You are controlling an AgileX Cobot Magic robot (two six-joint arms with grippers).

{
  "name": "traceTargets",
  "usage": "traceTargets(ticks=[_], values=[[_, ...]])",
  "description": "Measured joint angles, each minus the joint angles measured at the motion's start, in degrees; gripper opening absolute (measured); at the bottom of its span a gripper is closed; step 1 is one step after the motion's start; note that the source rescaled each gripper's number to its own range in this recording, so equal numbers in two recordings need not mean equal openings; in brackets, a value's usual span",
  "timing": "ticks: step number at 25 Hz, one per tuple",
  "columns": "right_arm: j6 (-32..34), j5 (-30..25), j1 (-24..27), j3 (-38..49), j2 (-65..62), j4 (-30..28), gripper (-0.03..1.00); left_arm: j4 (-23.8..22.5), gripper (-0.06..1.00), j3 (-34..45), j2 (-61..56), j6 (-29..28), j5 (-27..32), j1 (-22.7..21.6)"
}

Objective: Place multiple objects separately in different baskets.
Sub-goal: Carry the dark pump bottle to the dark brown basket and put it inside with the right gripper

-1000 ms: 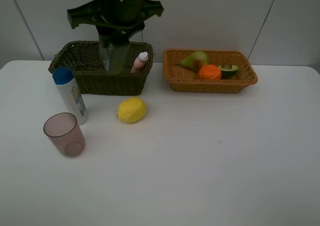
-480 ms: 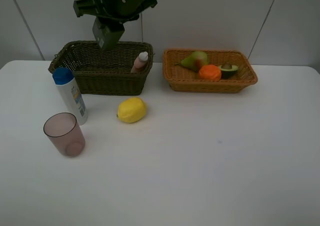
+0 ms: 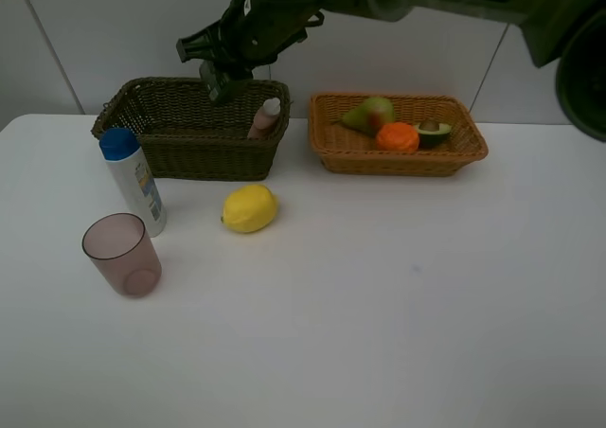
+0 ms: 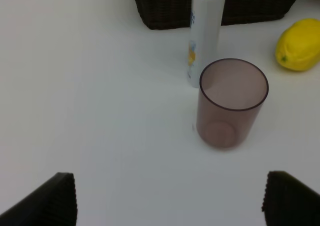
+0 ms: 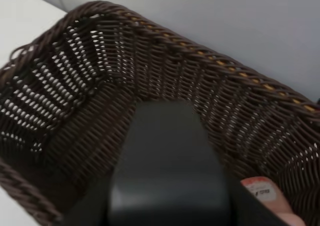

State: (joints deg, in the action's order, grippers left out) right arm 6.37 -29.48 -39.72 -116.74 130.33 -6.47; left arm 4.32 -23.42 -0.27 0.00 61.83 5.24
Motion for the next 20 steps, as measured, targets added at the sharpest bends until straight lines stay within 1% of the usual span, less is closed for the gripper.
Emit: traceTargets(ticks=[10,20], values=[[-0.6,5.6,0.7,0.0,4.1,0.2,0.09,0.0,1.00,0.0,0.0,0.0,0.0,0.0],[-0.6,6.3,0.7,-0.1,5.0,0.5,0.09,0.0,1.00,0.0,0.0,0.0,0.0,0.0]])
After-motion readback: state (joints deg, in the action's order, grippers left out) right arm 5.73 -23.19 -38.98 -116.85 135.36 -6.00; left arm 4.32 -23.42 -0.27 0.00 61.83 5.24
